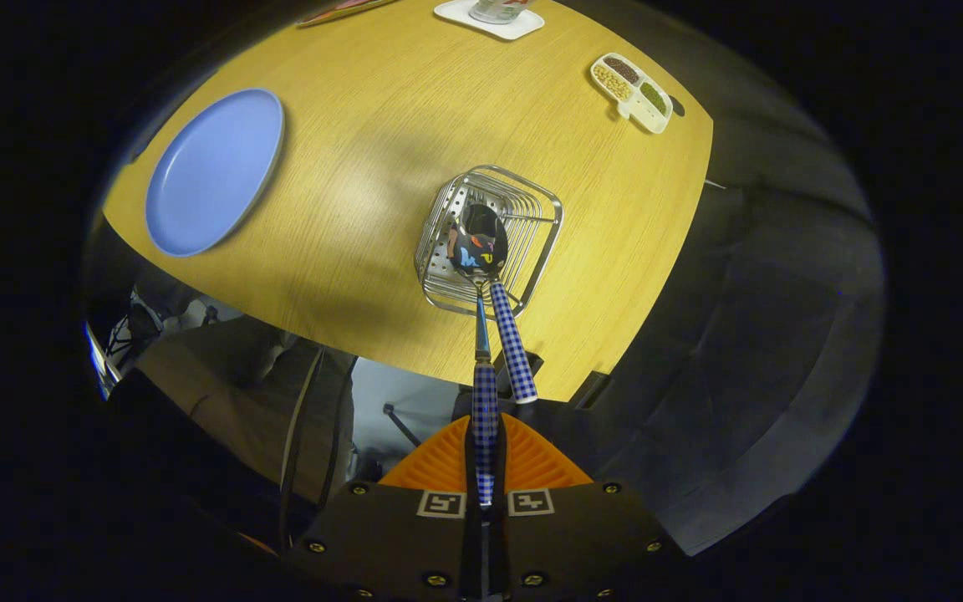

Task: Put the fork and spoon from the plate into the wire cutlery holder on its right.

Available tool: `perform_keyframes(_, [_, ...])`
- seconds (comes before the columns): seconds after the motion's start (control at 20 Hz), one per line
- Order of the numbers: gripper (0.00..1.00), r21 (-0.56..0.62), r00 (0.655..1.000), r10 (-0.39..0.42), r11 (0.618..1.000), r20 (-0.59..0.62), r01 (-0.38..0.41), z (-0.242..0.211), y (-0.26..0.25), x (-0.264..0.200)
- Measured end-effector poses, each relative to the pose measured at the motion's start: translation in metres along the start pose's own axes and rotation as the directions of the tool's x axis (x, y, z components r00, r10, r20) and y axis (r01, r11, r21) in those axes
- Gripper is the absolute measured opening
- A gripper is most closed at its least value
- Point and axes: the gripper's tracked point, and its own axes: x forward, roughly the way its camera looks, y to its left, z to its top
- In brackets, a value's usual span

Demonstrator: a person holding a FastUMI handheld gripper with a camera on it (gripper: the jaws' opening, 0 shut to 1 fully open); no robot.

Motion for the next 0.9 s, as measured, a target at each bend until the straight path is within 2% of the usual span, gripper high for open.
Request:
perform_keyframes(0.45, [0.04,-0.056,0.998,0.006,0.998,-0.065,-0.01,0.015,-0.005,0.013])
perform_keyframes(0.75, [0.17,-0.055,1.0,0.018,0.998,-0.005,-0.018,0.026,-0.001,0.017])
perform_keyframes(0.85, [0.5,-0.048,0.999,0.028,0.999,0.028,-0.026,0.027,0.001,0.018])
perform_keyframes(0.9, [0.84,-0.041,0.999,0.02,0.999,0.043,-0.018,0.027,-0.001,0.013])
